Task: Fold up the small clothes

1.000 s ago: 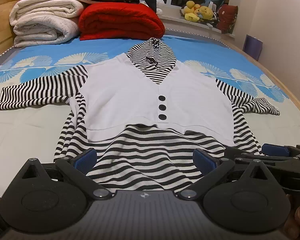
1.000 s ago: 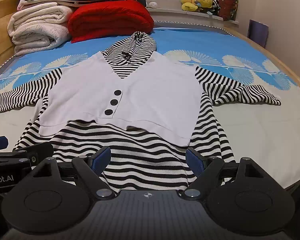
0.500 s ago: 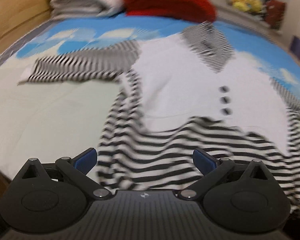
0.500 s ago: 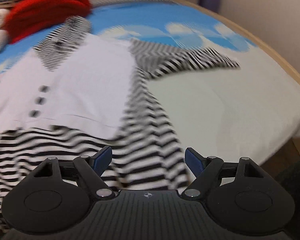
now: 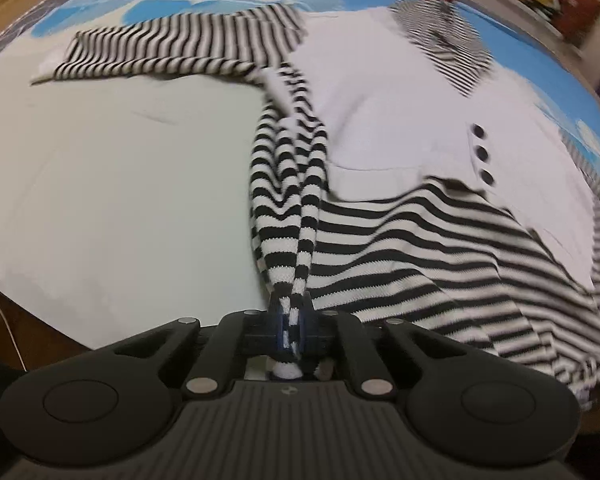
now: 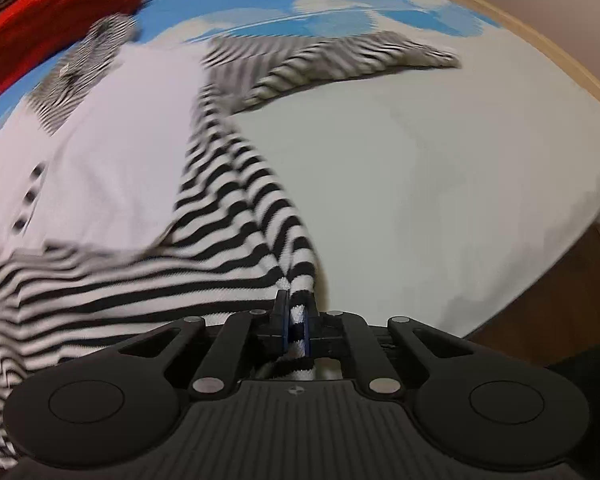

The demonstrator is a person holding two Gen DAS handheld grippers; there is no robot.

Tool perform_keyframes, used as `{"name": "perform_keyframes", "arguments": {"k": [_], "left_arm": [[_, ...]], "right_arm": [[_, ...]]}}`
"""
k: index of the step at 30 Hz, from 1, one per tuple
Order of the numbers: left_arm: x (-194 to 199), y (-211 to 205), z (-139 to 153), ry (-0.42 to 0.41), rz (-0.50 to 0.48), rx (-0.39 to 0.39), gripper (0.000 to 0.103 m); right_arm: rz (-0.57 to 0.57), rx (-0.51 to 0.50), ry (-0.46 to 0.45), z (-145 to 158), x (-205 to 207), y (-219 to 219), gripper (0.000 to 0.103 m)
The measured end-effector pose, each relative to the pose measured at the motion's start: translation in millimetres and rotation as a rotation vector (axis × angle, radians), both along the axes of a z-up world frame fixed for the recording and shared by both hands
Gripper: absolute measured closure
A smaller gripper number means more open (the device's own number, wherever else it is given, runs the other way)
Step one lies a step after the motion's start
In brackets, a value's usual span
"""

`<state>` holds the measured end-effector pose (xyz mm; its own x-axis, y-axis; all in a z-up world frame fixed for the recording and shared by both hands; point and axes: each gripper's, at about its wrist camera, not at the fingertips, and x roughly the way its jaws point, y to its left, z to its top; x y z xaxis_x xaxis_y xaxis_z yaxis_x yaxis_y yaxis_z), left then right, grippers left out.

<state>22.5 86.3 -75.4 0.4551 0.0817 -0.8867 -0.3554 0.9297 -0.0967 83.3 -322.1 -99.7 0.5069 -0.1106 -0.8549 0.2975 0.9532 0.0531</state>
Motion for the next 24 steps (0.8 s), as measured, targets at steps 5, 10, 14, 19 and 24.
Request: {"name": "perform_keyframes", "arguments": {"k": [5, 10, 14, 19, 24], "left_arm": [[0.4, 3.4, -1.1, 0.052, 0.046, 0.116, 0.092], [1.5, -20.1, 29.5, -0.079, -0.001, 0.23, 0.076], [6.2, -44.8, 35.4, -0.17, -0.151, 0.153, 0.062], [20.0, -45.1, -1.5, 0.056, -0.144, 0.038, 0.057], [27.1, -31.2, 60.3, -0.174, -0.076, 0.042, 0.054]], "right_arm": [[0.075, 0.053, 0.048, -5.7, 1.5, 1.5, 0.096], [0.087, -0.039, -0.004, 14.8, -13.3, 7.7, 0.075], [0.156, 0.011, -0.038, 23.7, -16.6, 10.4, 0.067], [0.17, -0.036, 0.067, 13.9, -22.0, 16.1, 0.056], [0.176, -0.022, -0.177, 69.1, -28.0, 13.6, 0.056]]}}
